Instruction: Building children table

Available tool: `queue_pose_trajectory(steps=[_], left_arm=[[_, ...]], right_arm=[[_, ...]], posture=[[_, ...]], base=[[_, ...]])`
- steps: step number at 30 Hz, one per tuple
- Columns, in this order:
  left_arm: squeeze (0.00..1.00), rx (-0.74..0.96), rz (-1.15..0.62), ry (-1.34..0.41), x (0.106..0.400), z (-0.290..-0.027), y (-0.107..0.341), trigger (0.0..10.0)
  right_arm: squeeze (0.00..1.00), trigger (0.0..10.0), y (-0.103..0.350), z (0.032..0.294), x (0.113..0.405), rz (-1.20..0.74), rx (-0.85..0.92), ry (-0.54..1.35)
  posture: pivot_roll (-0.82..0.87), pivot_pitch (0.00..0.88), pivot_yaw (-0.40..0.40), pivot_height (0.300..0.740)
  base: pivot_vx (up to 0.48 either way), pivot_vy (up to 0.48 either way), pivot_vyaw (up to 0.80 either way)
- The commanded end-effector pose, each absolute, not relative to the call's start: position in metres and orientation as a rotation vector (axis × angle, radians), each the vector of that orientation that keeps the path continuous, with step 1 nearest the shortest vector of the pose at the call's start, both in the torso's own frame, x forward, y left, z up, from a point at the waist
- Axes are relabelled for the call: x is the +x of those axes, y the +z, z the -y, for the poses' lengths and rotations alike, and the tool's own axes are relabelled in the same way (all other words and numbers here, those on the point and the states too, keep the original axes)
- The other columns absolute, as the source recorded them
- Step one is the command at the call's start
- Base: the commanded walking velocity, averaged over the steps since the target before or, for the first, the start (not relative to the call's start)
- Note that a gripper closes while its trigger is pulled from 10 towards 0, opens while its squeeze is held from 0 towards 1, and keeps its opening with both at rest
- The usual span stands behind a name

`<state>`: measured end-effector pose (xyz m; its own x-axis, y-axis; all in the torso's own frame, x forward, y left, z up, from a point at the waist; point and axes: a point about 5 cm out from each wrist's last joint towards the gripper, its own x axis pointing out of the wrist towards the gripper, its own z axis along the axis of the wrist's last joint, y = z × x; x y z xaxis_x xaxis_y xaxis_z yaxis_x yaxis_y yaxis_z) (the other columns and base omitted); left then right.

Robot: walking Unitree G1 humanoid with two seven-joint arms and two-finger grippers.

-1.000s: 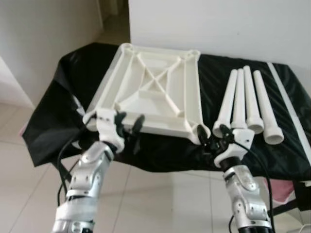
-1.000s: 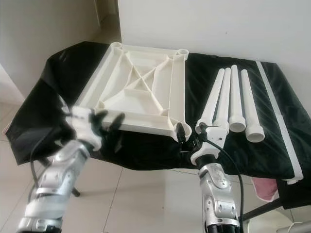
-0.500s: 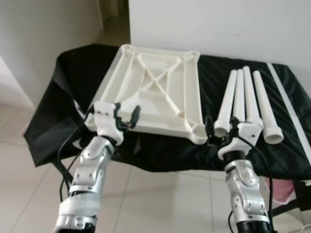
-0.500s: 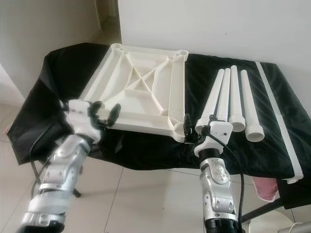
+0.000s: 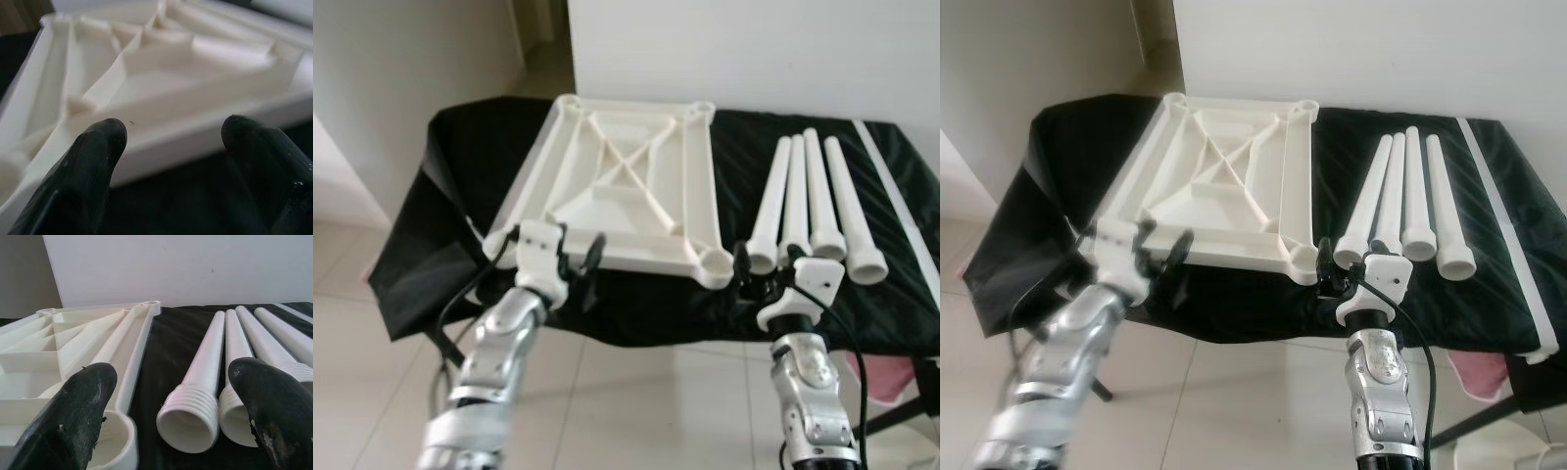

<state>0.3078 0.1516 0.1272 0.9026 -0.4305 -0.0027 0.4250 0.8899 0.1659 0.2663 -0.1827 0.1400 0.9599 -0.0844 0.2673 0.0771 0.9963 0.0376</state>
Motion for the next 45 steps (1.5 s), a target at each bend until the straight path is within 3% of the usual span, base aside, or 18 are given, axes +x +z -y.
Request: queue_pose_trajectory(steps=[1,6,10,12,14,16,24,45], left_arm=[[0.00,0.211,0.010,-0.479,0.307,-0.153,0.123,10.0],[0.00,0.486,-0.021,-0.365,0.321,-0.181,0.123,10.0],[0.00,0.359,-0.017,-0.216,0.331,-0.195,0.134,10.0],[0.00,0.141,0.018,-0.150,0.337,-0.196,0.144,10.0],[0.00,-0.050,0.068,-0.153,0.337,-0.189,0.153,10.0],[0.00,-0.110,0.118,-0.192,0.333,-0.176,0.159,10.0],[0.00,-0.028,0.162,-0.255,0.332,-0.164,0.160,10.0],[0.00,-0.062,0.147,-0.228,0.331,-0.165,0.162,10.0]], right_arm=[[0.00,10.0,0.143,0.183,0.266,0.289,0.021,-0.083],[0.00,10.0,0.144,0.183,0.267,0.289,0.030,-0.090],[0.00,10.0,0.145,0.184,0.266,0.293,0.028,-0.090],[0.00,10.0,0.145,0.186,0.266,0.291,0.031,-0.099],[0.00,10.0,0.144,0.186,0.265,0.289,0.036,-0.103],[0.00,10.0,0.145,0.185,0.264,0.290,0.036,-0.099],[0.00,10.0,0.152,0.187,0.263,0.323,0.040,-0.080],[0.00,10.0,0.158,0.188,0.272,0.322,0.017,-0.010]], posture=[[-0.08,0.009,0.049,0.740],[-0.09,0.017,0.053,0.740],[-0.08,0.015,0.052,0.740],[-0.08,0.015,0.049,0.740],[-0.08,0.013,0.050,0.740],[-0.08,0.012,0.048,0.740],[-0.07,0.009,0.032,0.740],[-0.04,0.000,-0.010,0.740]], base=[[0.000,0.000,0.00],[0.000,0.000,0.00],[0.000,0.000,0.00],[0.000,0.000,0.00],[0.000,0.000,0.00],[0.000,0.000,0.00],[0.000,0.000,0.00],[0.000,0.000,0.00]])
